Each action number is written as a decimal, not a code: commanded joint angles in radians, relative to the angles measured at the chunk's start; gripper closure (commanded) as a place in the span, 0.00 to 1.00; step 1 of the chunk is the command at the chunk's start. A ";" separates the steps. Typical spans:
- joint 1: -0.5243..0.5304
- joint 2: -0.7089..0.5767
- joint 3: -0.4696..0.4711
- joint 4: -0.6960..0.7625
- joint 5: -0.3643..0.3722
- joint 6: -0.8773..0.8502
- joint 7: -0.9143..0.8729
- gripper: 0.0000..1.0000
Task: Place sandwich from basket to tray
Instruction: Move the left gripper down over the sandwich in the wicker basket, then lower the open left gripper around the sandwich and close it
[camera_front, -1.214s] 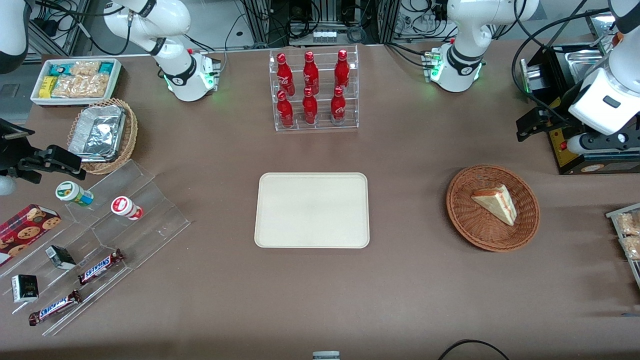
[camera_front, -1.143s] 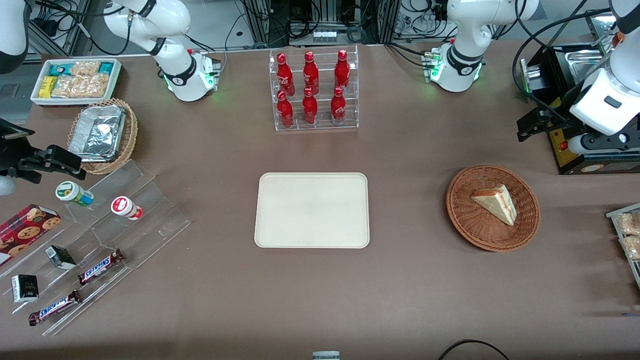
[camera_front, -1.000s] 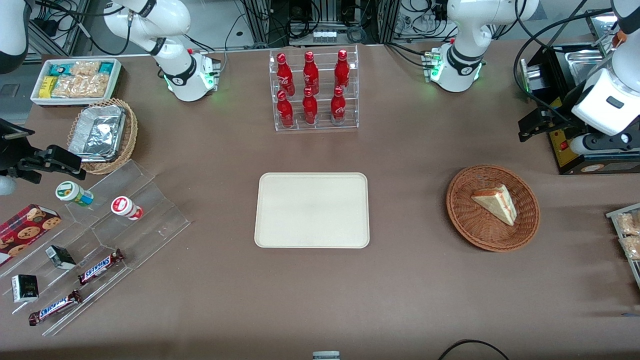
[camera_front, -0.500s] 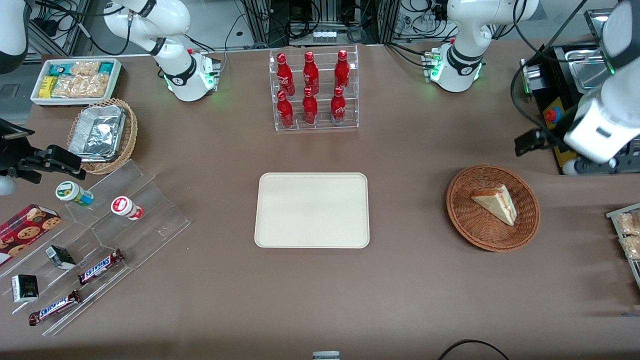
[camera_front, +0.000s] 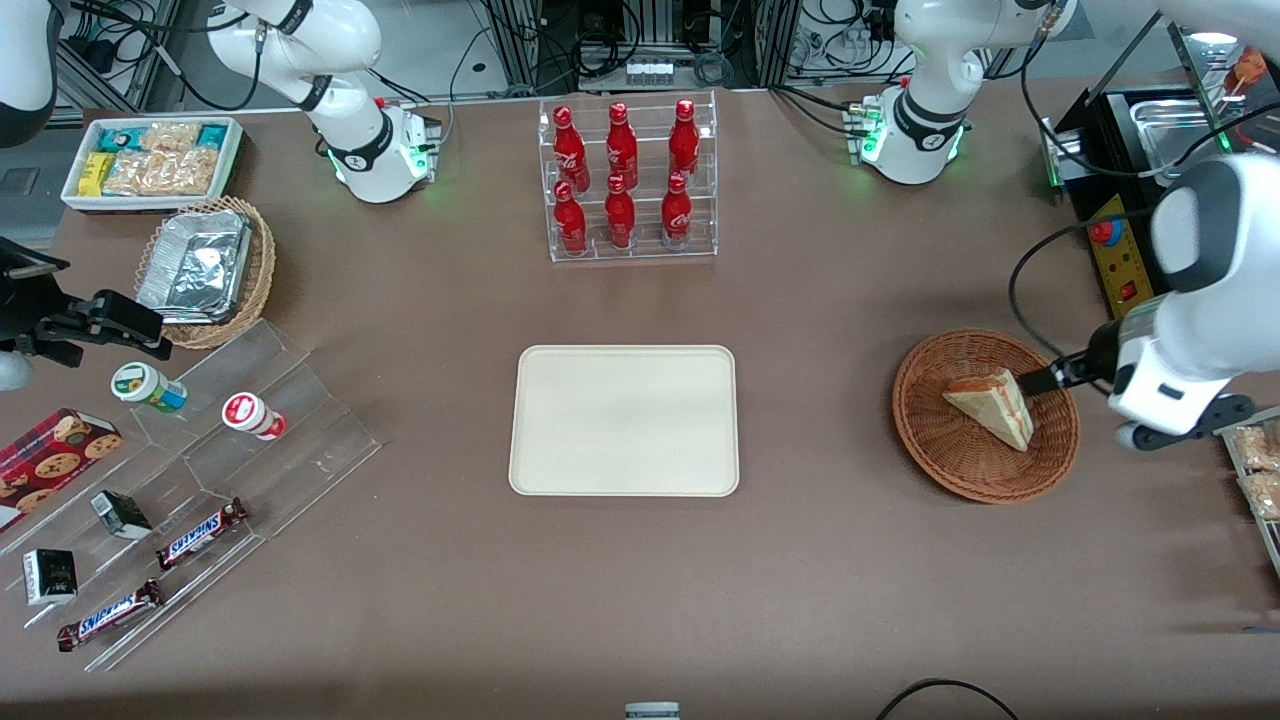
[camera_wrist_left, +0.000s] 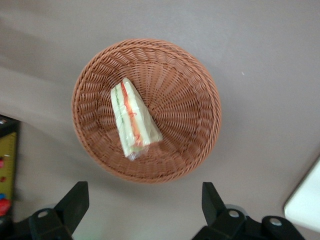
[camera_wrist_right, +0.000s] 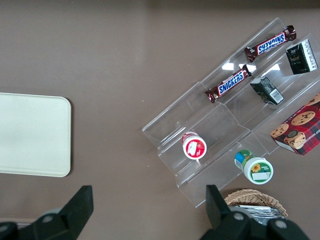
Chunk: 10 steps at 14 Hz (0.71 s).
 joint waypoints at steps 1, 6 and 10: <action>0.002 -0.032 -0.004 -0.145 0.014 0.132 -0.155 0.00; 0.003 -0.020 0.056 -0.246 0.014 0.213 -0.286 0.00; 0.031 0.041 0.070 -0.299 -0.005 0.335 -0.344 0.00</action>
